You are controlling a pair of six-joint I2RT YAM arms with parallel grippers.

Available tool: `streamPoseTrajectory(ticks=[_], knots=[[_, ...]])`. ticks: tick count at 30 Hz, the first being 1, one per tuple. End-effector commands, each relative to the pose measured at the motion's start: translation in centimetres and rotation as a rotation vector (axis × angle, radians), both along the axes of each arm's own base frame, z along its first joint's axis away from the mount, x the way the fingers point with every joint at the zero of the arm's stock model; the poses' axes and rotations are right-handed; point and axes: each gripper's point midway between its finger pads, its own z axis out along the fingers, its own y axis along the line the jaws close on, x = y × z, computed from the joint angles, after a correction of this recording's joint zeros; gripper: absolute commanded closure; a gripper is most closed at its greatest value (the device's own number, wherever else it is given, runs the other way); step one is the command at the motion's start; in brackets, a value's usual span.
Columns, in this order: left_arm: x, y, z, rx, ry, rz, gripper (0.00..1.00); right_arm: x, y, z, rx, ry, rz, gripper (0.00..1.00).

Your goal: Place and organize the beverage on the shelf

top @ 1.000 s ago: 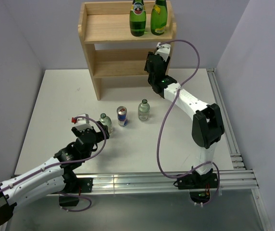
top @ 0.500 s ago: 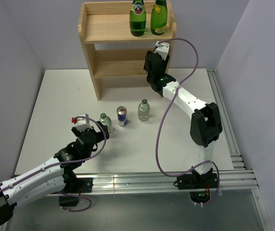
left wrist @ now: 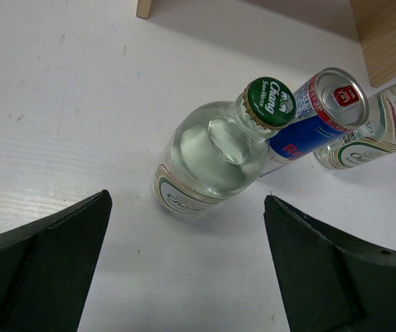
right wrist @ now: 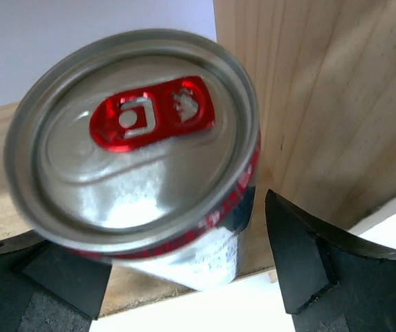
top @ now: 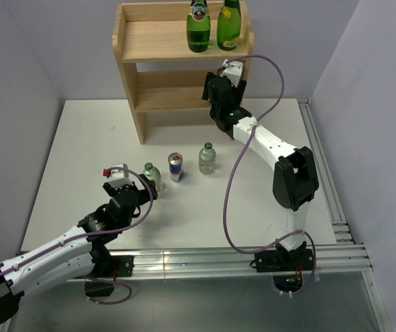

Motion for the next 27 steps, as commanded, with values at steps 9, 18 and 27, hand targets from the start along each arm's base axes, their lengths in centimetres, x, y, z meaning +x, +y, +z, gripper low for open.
streamPoseTrajectory(ticks=[9,18,27], knots=[[0.4,-0.3,1.3,-0.02,-0.036,0.003,0.0,-5.3,-0.3,3.6,0.031,-0.088,-0.01,0.11],[0.4,-0.3,1.2,-0.019,-0.033,0.003,0.01,-12.2,-0.4,4.0,0.061,-0.102,-0.006,0.11],[0.4,-0.3,1.2,-0.019,-0.034,0.005,0.01,-24.0,11.1,-3.1,0.137,0.012,0.366,0.11]])
